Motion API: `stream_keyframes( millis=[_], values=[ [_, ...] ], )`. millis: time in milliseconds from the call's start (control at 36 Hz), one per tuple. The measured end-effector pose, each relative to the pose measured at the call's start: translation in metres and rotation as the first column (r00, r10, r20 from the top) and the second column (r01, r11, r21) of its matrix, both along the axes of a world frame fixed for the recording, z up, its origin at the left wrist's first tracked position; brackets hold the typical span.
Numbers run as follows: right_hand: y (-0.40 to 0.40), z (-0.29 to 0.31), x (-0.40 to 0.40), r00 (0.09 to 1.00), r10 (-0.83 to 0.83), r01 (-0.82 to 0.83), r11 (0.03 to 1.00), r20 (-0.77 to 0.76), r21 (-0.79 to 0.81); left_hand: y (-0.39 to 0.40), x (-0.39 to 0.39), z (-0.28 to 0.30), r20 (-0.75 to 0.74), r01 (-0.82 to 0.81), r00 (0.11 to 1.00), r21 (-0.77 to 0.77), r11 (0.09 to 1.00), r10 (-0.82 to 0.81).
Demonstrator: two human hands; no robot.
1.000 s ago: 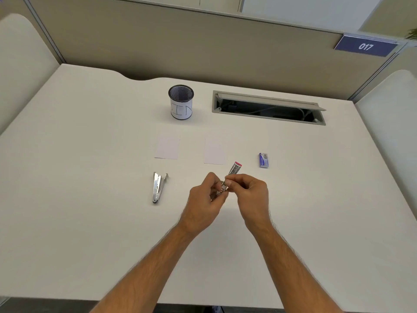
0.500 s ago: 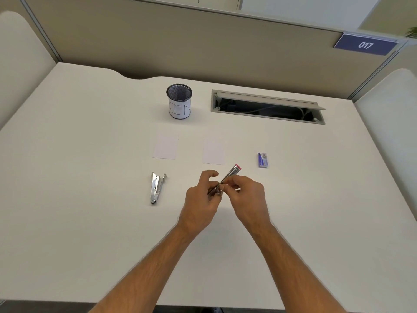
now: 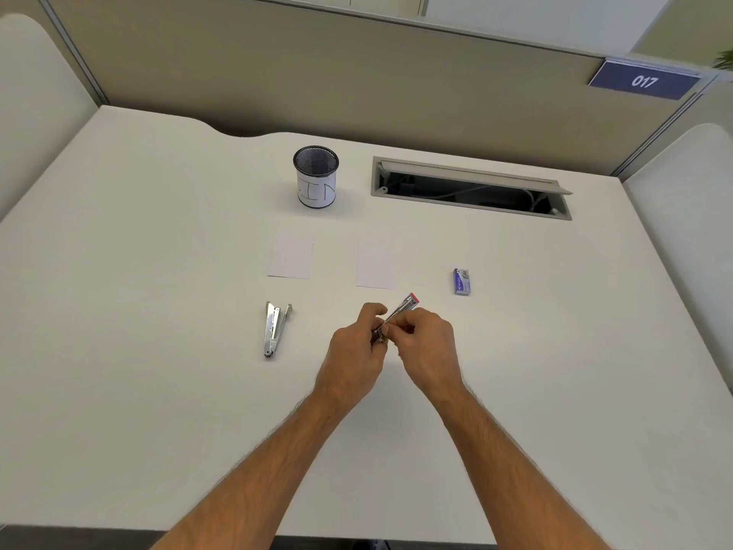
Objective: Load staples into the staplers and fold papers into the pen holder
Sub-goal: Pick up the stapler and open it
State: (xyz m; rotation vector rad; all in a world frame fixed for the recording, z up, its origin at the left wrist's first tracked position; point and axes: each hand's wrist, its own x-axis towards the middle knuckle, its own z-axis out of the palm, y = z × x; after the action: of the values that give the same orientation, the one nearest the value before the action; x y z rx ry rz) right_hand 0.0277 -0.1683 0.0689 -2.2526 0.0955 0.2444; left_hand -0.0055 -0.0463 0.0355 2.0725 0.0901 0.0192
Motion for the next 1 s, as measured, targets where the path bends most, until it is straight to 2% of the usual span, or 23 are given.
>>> stream_keyframes(
  millis=[167,389,444,611,694,778,861,944,1000],
  values=[
    [0.002,-0.002,0.0,0.999,0.048,-0.049,0.996,-0.019,-0.071,0.0,-0.001,-0.003,-0.009,0.005,1.0,0.001,1.0,-0.005],
    [0.009,-0.009,-0.006,0.983,0.184,-0.172,0.946,0.019,-0.273,-0.001,0.002,-0.008,-0.004,0.012,1.0,0.002,1.0,-0.012],
    [0.009,-0.011,-0.008,0.981,0.192,-0.181,0.947,0.015,-0.264,-0.002,0.002,-0.01,-0.014,0.003,1.0,-0.008,1.0,-0.003],
    [0.003,-0.015,-0.008,0.998,0.049,-0.048,0.998,0.029,-0.04,-0.007,0.002,-0.017,-0.041,-0.087,0.995,-0.007,0.996,0.086],
    [0.0,-0.015,-0.004,0.997,-0.058,0.065,0.987,-0.049,0.146,-0.008,0.002,-0.025,-0.067,-0.126,0.99,-0.004,0.992,0.126],
    [-0.004,-0.013,-0.003,0.978,-0.146,0.189,0.915,-0.146,0.357,-0.01,0.002,-0.031,-0.09,-0.16,0.983,0.017,0.987,0.161],
    [-0.008,-0.015,-0.001,0.958,-0.202,0.283,0.764,-0.202,0.579,-0.012,0.005,-0.035,-0.101,-0.175,0.977,0.128,0.976,0.188],
    [-0.011,-0.019,0.0,0.949,-0.211,0.315,0.661,-0.234,0.681,-0.013,0.008,-0.039,-0.094,-0.138,0.98,0.303,0.943,0.174],
    [-0.011,-0.02,-0.001,0.95,-0.203,0.312,0.63,-0.237,0.711,-0.014,0.009,-0.041,-0.079,-0.131,0.983,0.318,0.939,0.164]
  ],
)
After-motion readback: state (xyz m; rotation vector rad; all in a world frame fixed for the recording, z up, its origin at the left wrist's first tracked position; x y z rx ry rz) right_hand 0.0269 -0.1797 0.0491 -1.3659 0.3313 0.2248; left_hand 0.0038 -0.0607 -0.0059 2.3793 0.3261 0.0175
